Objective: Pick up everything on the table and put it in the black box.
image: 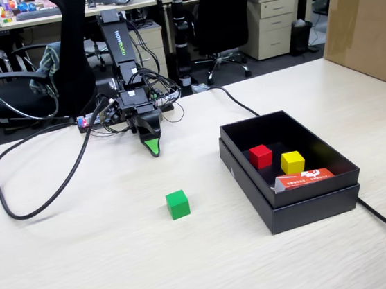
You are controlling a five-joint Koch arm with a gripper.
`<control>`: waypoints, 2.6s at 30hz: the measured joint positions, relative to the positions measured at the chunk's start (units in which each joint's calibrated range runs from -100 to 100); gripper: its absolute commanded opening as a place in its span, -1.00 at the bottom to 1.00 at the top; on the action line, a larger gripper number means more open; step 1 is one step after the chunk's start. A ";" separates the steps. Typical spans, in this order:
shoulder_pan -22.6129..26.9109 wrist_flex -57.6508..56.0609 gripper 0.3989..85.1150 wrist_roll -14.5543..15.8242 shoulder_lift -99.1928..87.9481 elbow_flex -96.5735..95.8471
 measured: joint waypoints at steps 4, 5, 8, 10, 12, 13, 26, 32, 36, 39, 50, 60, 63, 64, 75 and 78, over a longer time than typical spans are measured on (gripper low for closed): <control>0.00 0.00 0.17 0.00 0.00 0.09; 0.00 0.00 0.17 0.00 0.00 0.09; 0.05 0.00 0.17 0.00 0.00 0.09; 0.00 0.00 0.17 0.00 0.00 0.00; 0.00 0.00 0.17 0.00 0.00 0.09; 0.00 0.00 0.17 0.00 0.00 0.00; 0.15 0.00 0.12 0.00 0.00 0.00; 0.34 0.00 0.12 0.54 0.13 0.09; 0.00 -3.72 0.11 0.78 0.39 3.29; -0.63 -11.85 0.11 1.22 0.39 8.22; -1.90 -42.59 0.04 4.49 14.63 44.45; -2.10 -64.42 0.05 4.49 51.26 84.80; -2.00 -68.68 0.05 4.44 65.63 97.67; -2.05 -69.30 0.05 4.30 69.90 101.60; -1.32 -74.25 0.05 3.71 106.67 124.33; -1.03 -74.49 0.05 3.57 113.92 128.62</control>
